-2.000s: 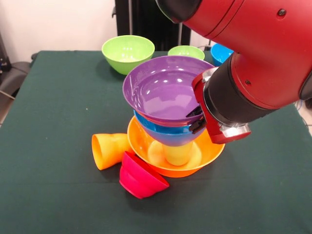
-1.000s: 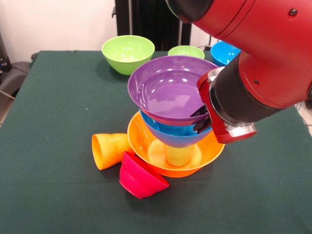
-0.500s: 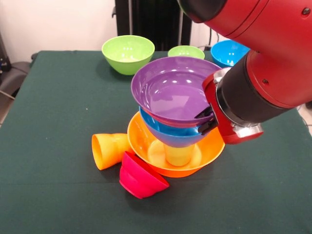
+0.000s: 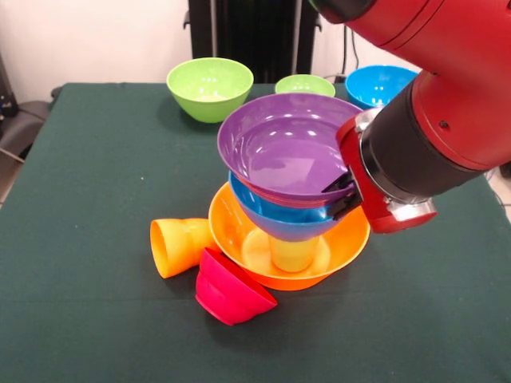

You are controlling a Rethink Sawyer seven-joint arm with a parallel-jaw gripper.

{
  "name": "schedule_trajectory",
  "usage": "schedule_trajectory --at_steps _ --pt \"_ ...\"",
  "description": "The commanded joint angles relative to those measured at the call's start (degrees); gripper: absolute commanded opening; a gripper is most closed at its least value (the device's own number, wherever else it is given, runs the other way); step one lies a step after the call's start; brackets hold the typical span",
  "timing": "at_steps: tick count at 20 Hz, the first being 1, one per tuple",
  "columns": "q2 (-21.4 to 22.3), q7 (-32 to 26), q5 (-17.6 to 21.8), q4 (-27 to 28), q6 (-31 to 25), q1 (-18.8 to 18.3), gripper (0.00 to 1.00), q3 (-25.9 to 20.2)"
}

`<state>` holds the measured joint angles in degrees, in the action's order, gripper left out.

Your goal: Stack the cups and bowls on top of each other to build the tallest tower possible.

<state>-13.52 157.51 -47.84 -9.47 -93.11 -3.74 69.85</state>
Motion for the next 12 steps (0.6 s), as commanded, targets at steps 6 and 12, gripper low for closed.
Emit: schedule_trajectory --at_steps 6,12 --pt "0.74 -1.15 3.19 -4.03 7.29 0.80 1.00 -5.59" --pt "0.61 -1.13 2.75 -3.51 6.97 0.66 1.00 -5.13"
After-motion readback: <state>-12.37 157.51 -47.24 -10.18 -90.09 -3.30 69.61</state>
